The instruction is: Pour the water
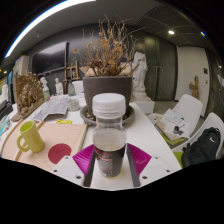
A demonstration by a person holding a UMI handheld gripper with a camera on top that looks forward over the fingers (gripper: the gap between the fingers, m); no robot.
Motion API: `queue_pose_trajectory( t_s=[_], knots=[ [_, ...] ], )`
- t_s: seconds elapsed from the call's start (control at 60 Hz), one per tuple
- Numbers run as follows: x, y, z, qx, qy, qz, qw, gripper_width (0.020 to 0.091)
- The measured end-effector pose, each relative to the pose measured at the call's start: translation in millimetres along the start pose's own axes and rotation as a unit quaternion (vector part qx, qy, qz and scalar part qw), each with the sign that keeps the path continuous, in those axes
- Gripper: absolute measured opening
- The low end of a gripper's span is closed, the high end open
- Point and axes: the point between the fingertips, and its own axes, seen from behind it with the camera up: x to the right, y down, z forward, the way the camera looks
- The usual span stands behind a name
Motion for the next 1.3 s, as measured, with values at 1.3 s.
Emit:
queue_pose_trajectory(
  t_s=[1.3],
  knots=[
    [-156.4,-163.5,3.0,0.138,0.196,-0.728,0.642,0.0261]
  ],
)
